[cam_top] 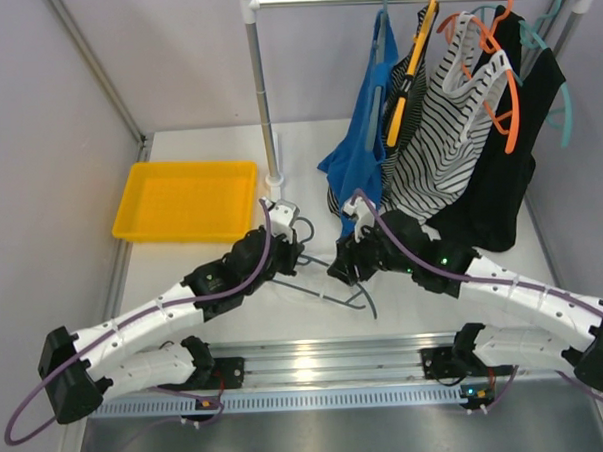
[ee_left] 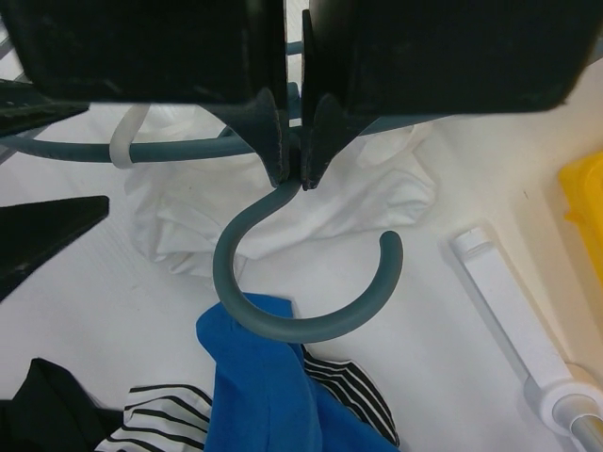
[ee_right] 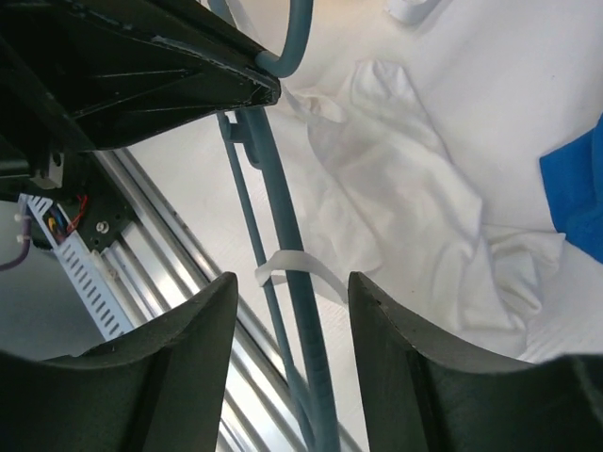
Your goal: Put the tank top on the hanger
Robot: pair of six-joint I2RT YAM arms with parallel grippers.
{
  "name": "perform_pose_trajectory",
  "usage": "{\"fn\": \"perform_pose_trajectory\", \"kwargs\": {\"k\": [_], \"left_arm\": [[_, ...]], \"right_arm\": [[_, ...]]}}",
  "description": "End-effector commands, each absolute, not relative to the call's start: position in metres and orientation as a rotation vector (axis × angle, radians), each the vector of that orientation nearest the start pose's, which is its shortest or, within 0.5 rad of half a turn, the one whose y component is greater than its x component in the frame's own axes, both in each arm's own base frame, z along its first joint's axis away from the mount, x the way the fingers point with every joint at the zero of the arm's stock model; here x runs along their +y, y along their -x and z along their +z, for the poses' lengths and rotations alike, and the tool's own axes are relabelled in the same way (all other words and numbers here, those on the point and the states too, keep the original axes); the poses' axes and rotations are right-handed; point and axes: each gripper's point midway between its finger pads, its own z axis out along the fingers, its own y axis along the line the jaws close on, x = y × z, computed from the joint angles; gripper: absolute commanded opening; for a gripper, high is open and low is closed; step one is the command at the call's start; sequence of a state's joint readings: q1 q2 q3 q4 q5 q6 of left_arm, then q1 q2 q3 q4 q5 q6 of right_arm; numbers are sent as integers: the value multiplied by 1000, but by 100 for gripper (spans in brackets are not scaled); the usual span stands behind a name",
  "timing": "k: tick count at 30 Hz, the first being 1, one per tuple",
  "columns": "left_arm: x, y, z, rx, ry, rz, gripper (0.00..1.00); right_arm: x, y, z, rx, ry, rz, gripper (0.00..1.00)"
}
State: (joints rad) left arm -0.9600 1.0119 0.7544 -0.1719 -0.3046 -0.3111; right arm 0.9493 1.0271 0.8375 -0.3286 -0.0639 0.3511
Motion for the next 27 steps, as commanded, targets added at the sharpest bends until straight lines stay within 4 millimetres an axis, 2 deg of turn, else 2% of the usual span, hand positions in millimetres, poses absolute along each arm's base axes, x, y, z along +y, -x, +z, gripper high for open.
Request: {"fn": "perform_pose_trajectory", "kwargs": {"k": [1,6,11,13,14,16,19,27], "left_arm": [[-262,-226,234,1859,-442,-600,0],[-259,-226,237,1854,-444,-593,0],[-258,-226,240,1847,-445,-589,0],[-257,-226,242,1843,-438,-589,0],[-257,-226,244,1837,-436,-590,0],[-255,-226,247,1832,-430,-589,0],[-255,-226,253,1822,-427,-592,0],[-255,-226,261,1810,-428,-596,0]], "right_arm": [[299,-182,213,1986,774,942,51],[313,-179,206,1981,842,1042,53],[321,-175,210,1968,840,1109,51],[321,-174,211,1969,830,1116,48],[320,-175,211,1971,819,1106,41],[319,-175,211,1977,806,1102,38],[321,-170,207,1990,825,1097,38],[323,-171,205,1996,812,1067,39]]}}
